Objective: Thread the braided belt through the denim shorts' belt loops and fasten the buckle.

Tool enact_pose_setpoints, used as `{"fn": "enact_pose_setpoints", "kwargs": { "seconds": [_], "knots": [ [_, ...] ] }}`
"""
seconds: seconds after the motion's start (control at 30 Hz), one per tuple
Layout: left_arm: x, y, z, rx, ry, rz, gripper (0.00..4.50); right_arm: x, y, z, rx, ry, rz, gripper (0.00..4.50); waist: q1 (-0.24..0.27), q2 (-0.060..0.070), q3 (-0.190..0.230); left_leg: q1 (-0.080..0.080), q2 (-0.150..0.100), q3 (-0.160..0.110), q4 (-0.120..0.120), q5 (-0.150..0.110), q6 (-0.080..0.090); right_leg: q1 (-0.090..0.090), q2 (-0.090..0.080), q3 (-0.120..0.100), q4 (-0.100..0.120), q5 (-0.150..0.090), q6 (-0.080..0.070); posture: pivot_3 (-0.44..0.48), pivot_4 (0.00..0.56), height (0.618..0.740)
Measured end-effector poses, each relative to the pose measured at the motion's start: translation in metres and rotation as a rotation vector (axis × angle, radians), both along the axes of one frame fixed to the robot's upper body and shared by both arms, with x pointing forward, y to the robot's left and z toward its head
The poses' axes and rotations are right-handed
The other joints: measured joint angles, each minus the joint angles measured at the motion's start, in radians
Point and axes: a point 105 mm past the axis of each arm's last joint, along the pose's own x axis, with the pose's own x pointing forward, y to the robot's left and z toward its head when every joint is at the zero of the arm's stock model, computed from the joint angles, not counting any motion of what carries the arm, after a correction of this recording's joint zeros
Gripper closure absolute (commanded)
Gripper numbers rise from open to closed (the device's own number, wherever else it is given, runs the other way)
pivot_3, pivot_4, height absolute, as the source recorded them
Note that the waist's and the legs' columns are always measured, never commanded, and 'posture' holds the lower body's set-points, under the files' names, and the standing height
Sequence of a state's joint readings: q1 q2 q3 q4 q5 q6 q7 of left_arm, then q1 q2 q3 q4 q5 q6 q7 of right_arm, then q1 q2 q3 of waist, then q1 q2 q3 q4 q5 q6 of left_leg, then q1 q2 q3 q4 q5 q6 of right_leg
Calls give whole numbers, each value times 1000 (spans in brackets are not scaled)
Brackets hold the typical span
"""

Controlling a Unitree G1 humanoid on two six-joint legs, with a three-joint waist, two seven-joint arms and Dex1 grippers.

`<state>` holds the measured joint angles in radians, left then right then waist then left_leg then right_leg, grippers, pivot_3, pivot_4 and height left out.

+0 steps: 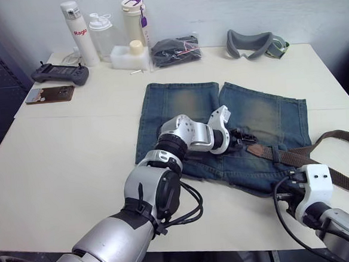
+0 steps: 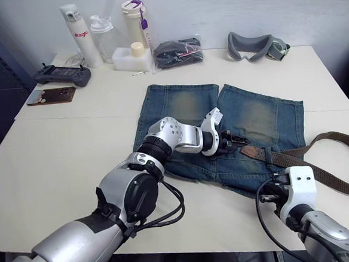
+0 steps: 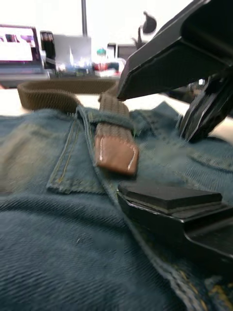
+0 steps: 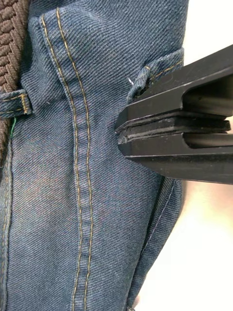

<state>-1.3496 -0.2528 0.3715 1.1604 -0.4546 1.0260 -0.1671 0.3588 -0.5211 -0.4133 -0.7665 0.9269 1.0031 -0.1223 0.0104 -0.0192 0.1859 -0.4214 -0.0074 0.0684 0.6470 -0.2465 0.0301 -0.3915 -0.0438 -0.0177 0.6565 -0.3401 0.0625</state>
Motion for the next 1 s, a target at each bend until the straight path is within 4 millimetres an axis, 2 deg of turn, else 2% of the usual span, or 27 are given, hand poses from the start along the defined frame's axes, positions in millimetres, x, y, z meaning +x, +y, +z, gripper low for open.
{"fn": "enact_pose_setpoints", "kwargs": {
  "seconds": [0.3, 0.77, 1.0],
  "knots": [
    [-5, -5, -6, 28, -35, -42, 1475, -1, 0, 0, 0, -3, -9, 4500, 3, 0, 0, 0, 0, 0, 0, 0, 0, 0, 0, 0, 0, 0, 0, 0, 150, 738],
    [-4, -9, -4, -8, -37, -37, 1475, -2, 0, -1, -6, -4, -25, 4500, 10, 0, 0, 0, 0, 0, 0, 0, 0, 0, 0, 0, 0, 0, 0, 0, 150, 738],
    [-3, -11, -3, 15, -121, -72, 1475, -2, 0, 0, -9, -6, -25, 4500, 9, 0, 0, 0, 0, 0, 0, 0, 0, 0, 0, 0, 0, 0, 0, 0, 150, 738]
  ]
}}
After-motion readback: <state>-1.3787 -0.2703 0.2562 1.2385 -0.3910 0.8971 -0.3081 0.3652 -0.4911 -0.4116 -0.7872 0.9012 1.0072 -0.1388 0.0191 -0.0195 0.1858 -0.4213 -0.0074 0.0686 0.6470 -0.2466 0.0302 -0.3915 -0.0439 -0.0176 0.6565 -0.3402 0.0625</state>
